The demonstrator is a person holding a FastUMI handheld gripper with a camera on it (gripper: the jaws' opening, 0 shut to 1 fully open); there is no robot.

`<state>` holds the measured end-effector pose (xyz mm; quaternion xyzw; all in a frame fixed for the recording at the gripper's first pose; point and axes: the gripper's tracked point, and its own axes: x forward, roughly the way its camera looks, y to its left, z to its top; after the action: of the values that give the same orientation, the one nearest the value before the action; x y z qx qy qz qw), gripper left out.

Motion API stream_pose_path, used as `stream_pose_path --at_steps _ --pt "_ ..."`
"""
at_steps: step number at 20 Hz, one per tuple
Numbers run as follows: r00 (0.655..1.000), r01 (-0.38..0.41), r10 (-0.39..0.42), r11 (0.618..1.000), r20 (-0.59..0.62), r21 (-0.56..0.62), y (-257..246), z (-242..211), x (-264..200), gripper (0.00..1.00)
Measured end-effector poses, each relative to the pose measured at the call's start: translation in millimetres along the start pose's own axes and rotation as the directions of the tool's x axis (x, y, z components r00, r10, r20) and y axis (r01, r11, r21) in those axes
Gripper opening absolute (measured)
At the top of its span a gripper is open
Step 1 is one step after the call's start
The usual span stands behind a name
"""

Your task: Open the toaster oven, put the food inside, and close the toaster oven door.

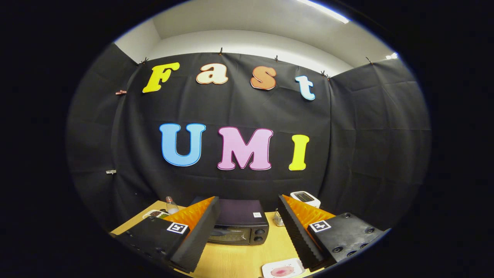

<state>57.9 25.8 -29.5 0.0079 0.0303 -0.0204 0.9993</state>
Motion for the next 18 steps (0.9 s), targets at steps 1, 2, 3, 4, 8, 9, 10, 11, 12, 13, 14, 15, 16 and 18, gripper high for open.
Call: stream_pose_path --at_steps 1,2,3,4,8,9,10,11,12,13,14,15,16,18 --pt "1.0 -0.012 0.012 1.0 -0.015 0.0 6 -6 12 0.97" --pt "0.999 -0.027 0.027 1.0 -0.023 0.001 13 -13 23 0.97" --pt "0.999 -0.035 0.035 0.999 -0.025 0.002 19 -16 36 0.98" --pt "0.998 -0.046 0.046 0.999 -0.033 0.009 27 -24 49 0.98" --pt "0.99 -0.092 0.096 0.995 -0.108 0.042 59 -76 92 0.98" --pt "0.986 -0.096 0.101 0.994 -0.132 0.049 65 -90 100 0.98" --pt "0.982 -0.103 0.11 0.993 -0.155 0.056 73 -107 109 0.98" --pt "0.975 -0.108 0.118 0.992 -0.187 0.062 80 -123 114 0.98" --pt "0.969 -0.113 0.125 0.991 -0.213 0.067 85 -137 118 0.98" --pt "0.965 -0.113 0.126 0.991 -0.232 0.068 89 -150 122 0.98" --pt "0.959 -0.112 0.126 0.991 -0.254 0.066 92 -162 124 0.98" --pt "0.954 -0.113 0.127 0.991 -0.272 0.065 95 -172 126 0.98" --pt "0.949 -0.113 0.128 0.991 -0.29 0.066 98 -182 127 0.98" --pt "0.936 -0.109 0.127 0.991 -0.327 0.074 102 -202 131 0.98"
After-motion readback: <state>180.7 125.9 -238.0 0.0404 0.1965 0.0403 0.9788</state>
